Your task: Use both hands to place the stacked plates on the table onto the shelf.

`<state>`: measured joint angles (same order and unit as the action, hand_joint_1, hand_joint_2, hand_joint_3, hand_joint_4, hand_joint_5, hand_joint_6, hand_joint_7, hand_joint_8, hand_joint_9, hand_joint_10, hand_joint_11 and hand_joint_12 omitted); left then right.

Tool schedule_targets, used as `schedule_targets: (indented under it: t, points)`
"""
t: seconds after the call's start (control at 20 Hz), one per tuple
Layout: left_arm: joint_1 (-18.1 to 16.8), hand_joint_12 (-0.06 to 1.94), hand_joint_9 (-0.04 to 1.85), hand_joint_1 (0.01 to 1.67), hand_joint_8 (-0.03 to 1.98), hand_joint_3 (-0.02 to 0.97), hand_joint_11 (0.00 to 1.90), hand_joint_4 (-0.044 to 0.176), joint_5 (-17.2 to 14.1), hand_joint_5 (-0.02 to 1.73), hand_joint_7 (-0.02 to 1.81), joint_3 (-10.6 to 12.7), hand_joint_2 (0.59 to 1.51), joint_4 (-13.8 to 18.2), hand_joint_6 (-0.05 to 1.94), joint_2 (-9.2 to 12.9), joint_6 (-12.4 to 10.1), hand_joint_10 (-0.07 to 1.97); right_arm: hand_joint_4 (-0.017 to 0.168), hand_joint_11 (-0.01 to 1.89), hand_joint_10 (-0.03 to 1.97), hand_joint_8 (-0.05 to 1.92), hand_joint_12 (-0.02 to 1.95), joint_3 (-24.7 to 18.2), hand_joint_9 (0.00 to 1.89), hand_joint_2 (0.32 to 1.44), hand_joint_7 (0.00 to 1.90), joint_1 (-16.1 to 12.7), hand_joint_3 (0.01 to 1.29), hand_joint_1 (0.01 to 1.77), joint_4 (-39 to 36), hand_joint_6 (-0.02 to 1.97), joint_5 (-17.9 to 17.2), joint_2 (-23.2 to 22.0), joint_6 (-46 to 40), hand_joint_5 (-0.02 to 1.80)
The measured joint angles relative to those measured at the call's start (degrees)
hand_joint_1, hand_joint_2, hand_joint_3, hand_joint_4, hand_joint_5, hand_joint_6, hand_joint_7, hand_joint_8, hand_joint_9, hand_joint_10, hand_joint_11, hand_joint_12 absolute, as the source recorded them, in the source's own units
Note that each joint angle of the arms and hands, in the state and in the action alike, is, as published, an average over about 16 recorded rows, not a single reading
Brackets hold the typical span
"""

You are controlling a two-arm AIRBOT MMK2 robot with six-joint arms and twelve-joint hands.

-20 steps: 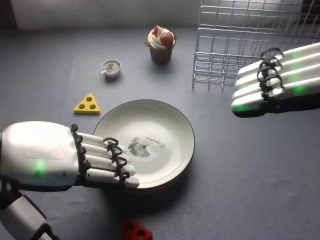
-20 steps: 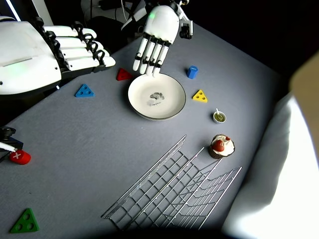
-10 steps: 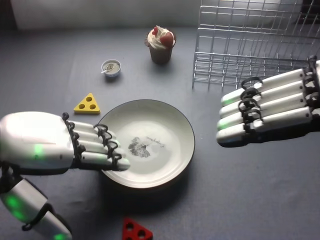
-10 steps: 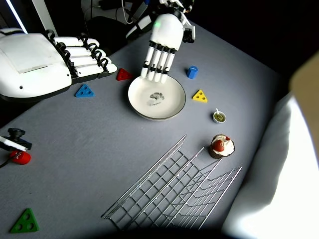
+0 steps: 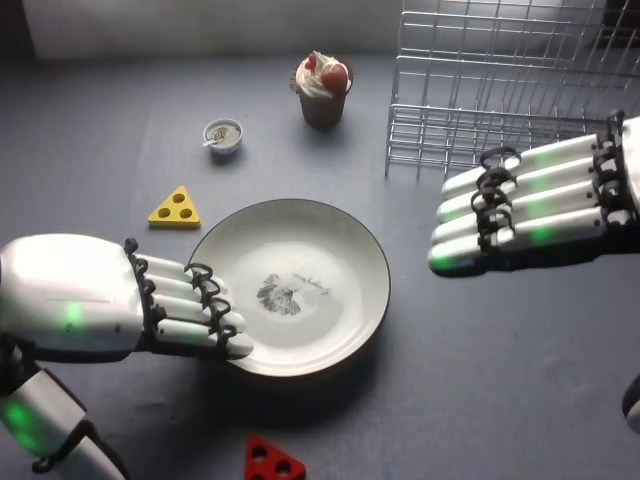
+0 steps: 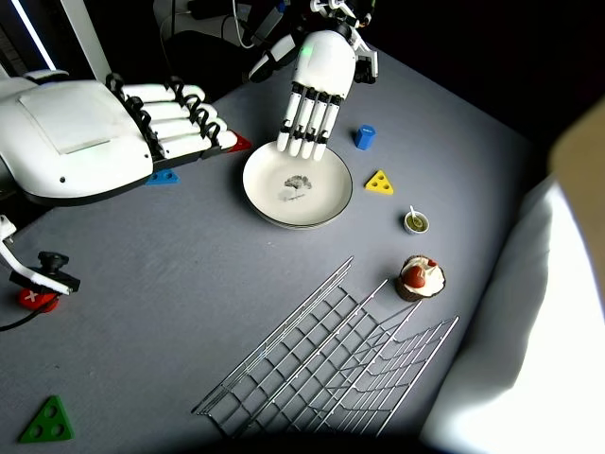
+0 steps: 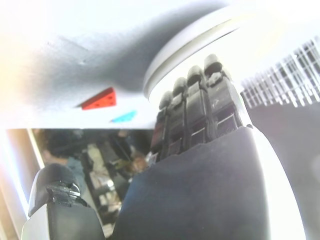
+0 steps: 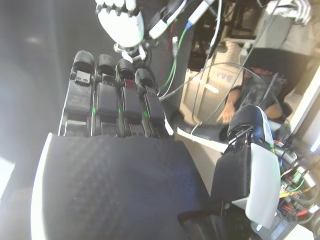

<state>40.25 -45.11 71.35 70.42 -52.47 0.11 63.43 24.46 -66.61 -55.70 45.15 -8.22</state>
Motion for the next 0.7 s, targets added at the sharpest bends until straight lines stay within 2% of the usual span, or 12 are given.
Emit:
schedule_targets:
  t: [0.4,0.7]
  points:
    - [1.8,0.03,0.12,0.17,0.00,0.013,0.11,-0.004,1.0,0.07,0.12,0.6,0.899,-0.5,-0.01,-0.9,0.0,0.02,-0.003,0.18,-0.01,0.00,0.02,0.7,0.21,0.98,0.22,0.3,0.02,0.11,0.6,0.01,0.7,0.0,2.1,0.17]
    - [2.9,0.02,0.11,0.17,0.00,0.013,0.10,-0.005,1.7,0.07,0.12,1.4,0.901,-1.1,-0.01,-1.7,0.1,0.01,-0.002,0.19,-0.01,0.00,0.02,0.5,0.22,0.98,0.23,0.8,0.02,0.11,1.9,0.01,1.1,-0.2,7.4,0.18]
